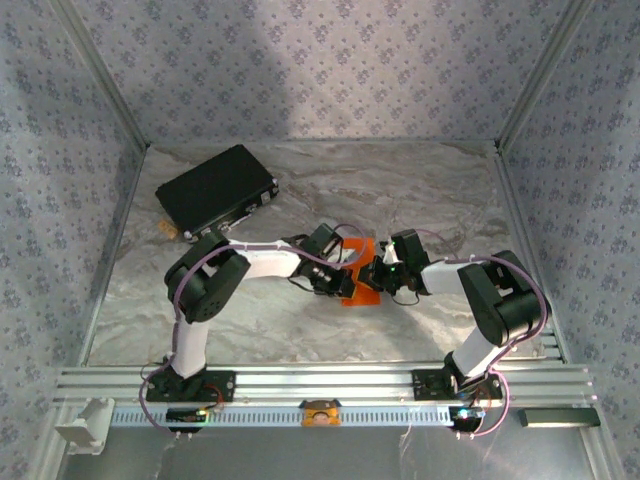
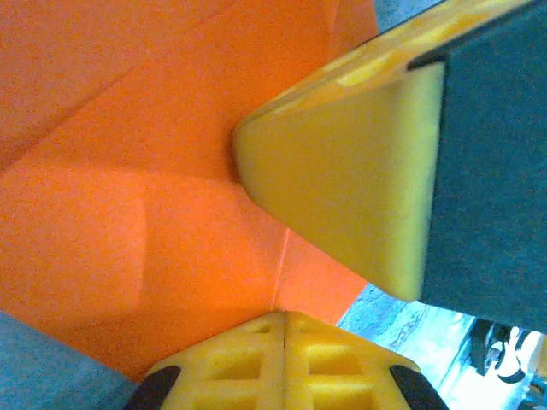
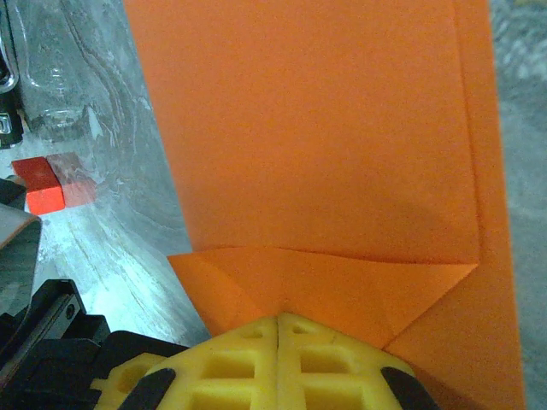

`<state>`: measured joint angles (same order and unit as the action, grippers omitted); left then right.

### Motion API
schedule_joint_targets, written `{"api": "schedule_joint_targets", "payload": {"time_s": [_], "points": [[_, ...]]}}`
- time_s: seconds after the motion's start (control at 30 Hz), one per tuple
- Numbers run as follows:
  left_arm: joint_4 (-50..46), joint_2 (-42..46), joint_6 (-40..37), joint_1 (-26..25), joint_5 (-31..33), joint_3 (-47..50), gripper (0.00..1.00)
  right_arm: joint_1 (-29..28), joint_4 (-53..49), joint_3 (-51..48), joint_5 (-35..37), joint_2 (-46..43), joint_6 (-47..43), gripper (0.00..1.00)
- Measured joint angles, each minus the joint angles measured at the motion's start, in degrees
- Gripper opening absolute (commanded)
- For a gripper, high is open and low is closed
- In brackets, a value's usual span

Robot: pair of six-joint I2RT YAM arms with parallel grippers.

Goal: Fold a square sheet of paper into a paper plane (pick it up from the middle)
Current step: Fold the triangle a second time at the center of the table.

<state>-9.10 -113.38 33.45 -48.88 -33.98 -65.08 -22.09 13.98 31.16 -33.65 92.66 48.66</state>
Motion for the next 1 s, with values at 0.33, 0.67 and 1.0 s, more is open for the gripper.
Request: {"api": "schedule_joint_targets", "payload": {"time_s": [0.33, 0.67, 1.0], "points": [[-0.2, 0.9, -0.7, -1.2, 1.2, 0.0, 0.04, 0.0, 0.0, 0.0, 0.0, 0.0, 0.0, 0.0], [-0.2, 1.6, -0.6, -1.8, 0.4, -0.7, 0.04, 0.0, -0.1, 0.0, 0.0, 0.0, 0.0, 0.0], [0.0, 1.6, -0.7, -1.0, 0.7, 1.1, 0.04, 0.1, -0.1, 0.0, 0.0, 0.0, 0.0, 0.0]]}}
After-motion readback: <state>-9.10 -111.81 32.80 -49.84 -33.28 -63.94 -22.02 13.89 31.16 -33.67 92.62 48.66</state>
